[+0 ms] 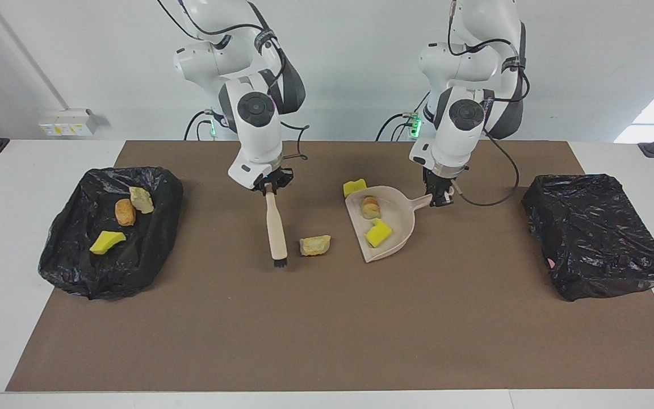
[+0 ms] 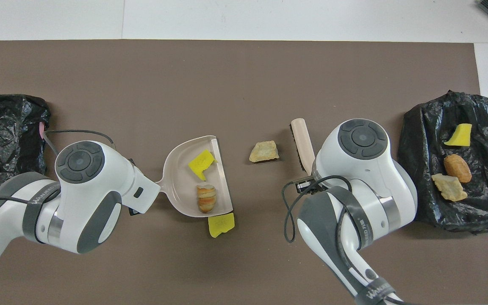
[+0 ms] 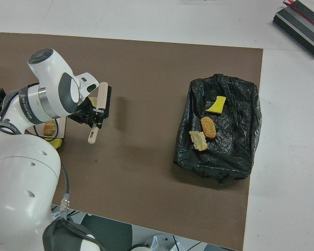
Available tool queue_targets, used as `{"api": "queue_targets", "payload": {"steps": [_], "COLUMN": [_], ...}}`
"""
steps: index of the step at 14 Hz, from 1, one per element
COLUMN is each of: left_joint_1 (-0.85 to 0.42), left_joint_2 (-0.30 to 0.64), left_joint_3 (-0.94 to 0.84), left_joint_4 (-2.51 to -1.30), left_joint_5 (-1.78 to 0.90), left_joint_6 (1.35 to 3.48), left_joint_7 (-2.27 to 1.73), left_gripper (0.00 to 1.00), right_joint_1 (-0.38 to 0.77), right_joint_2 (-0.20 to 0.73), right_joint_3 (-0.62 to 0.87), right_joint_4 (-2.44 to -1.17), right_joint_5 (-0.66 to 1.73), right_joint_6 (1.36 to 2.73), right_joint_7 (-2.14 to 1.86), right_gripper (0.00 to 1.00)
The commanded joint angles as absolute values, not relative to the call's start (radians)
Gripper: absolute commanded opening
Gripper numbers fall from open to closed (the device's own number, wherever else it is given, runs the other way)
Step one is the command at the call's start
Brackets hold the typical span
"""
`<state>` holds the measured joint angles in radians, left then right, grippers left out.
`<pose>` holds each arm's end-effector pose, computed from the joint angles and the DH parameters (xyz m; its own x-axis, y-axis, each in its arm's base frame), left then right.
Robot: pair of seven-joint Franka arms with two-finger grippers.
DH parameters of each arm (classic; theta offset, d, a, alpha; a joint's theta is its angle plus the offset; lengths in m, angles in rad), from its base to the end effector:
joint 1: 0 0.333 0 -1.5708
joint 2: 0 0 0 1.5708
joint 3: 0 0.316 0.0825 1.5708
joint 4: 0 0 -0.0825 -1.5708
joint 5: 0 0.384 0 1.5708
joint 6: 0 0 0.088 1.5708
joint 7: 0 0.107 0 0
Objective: Sweep and dump trash in bin
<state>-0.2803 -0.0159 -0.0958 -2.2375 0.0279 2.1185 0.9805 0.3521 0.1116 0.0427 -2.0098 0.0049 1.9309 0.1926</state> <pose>0.4743 -0.1860 0.3678 0.1939 -0.9780 -0.0771 -0.9772 -0.1995 0.0725 0.5112 0.2129 0.3856 0.9632 0.1928 -0.1875 0.2014 -0.9791 0.0275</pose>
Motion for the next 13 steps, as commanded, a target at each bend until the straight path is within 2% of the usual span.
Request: {"api": "queue_targets", "payload": {"steps": [1,8,11,13], "left_joint_1": [-0.278,-0.262,-0.264,-0.264], "left_joint_2": [-0.054,-0.058,-0.058,-0.060], "left_joint_3": [-0.091,-0.091,-0.091,-0.091], "left_joint_4": [-2.286,-2.293,-2.298,-2.298], "left_joint_5": [0.041,0.041,0.041,0.041], "left_joint_6": [2.140,2.143,2.143,2.141], "left_joint_7": [0.956,0.954,0.954,0.954], "left_gripper": [0.00,0.00,0.00,0.00], "right_joint_1": [0.391,0.638,0.661,0.654], "right_joint_2": [0.141,0.167,0.160,0.117], "right_joint_3": [0.063,0.064,0.067,0.072], "right_joint_4": [-2.014,-2.014,-2.000,-1.999], "right_joint_5": [-0.009,0.184,0.184,0.196], "right_joint_6": [1.992,2.130,2.123,2.051], "right_joint_7": [0.183,0.257,0.281,0.272], "right_gripper": [0.00,0.00,0.00,0.00]}}
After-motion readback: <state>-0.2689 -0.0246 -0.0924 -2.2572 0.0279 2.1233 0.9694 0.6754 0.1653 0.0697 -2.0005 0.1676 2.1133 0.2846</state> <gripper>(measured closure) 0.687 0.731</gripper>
